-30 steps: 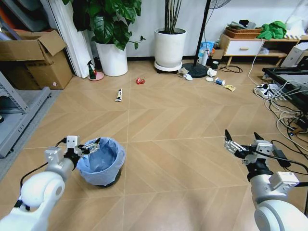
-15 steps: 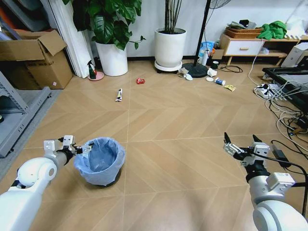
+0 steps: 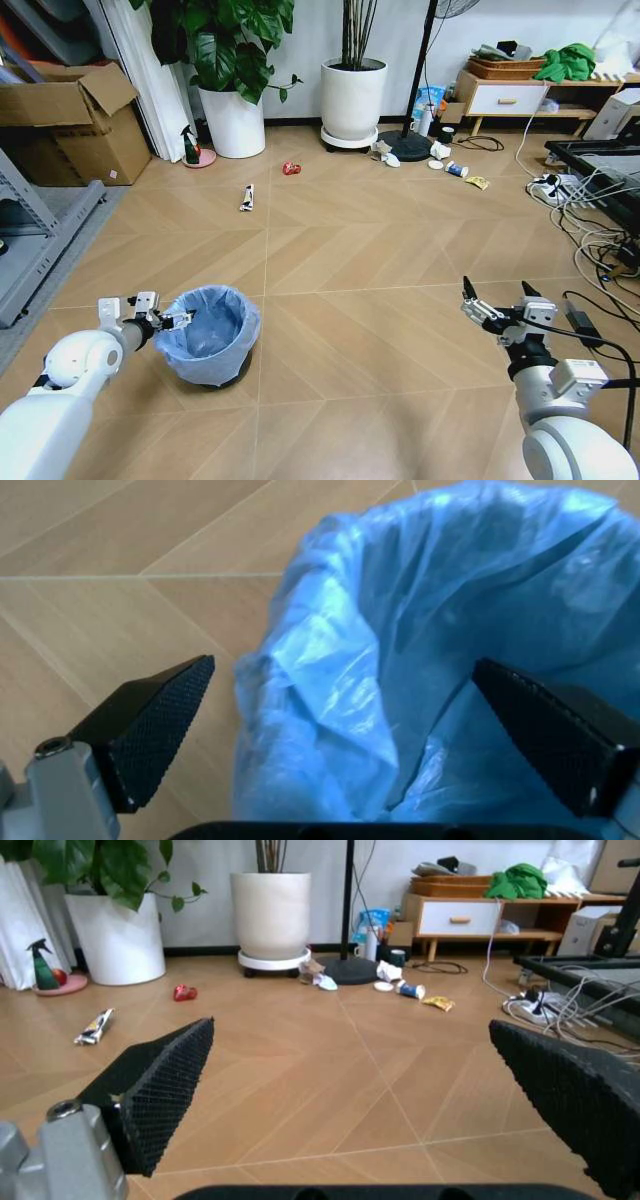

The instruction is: Pick up the trash bin and place the garbage on the floor into it.

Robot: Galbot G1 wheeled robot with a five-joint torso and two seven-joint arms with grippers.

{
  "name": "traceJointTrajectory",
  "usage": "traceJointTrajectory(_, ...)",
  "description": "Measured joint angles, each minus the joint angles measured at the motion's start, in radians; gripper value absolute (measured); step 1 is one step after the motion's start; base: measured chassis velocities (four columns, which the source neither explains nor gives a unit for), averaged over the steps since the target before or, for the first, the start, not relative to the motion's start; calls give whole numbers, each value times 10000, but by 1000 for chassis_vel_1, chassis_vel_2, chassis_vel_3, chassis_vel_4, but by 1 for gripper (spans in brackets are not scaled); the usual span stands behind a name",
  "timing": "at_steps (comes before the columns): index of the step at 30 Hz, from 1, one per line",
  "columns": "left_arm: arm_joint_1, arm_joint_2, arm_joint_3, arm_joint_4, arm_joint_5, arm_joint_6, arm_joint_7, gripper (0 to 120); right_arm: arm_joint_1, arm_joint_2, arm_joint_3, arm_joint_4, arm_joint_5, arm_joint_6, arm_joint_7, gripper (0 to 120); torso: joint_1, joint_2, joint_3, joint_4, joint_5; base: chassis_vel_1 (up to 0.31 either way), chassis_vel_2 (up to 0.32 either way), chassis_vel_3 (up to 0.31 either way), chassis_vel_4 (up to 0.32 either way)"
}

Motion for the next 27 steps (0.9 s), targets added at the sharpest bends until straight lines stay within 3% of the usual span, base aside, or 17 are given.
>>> traceJointTrajectory(17, -437, -114, 375, 703, 600, -119, 320, 97, -89, 28, -24, -16, -95, 86, -67, 100, 0, 0, 0, -1, 0, 0, 0, 0, 0)
traceJointTrajectory(27, -581, -154, 538, 1015, 685, -218, 330, 59, -42, 58, -24, -86, -110, 113, -83, 100, 0, 0, 0, -1, 0, 0, 0, 0, 0)
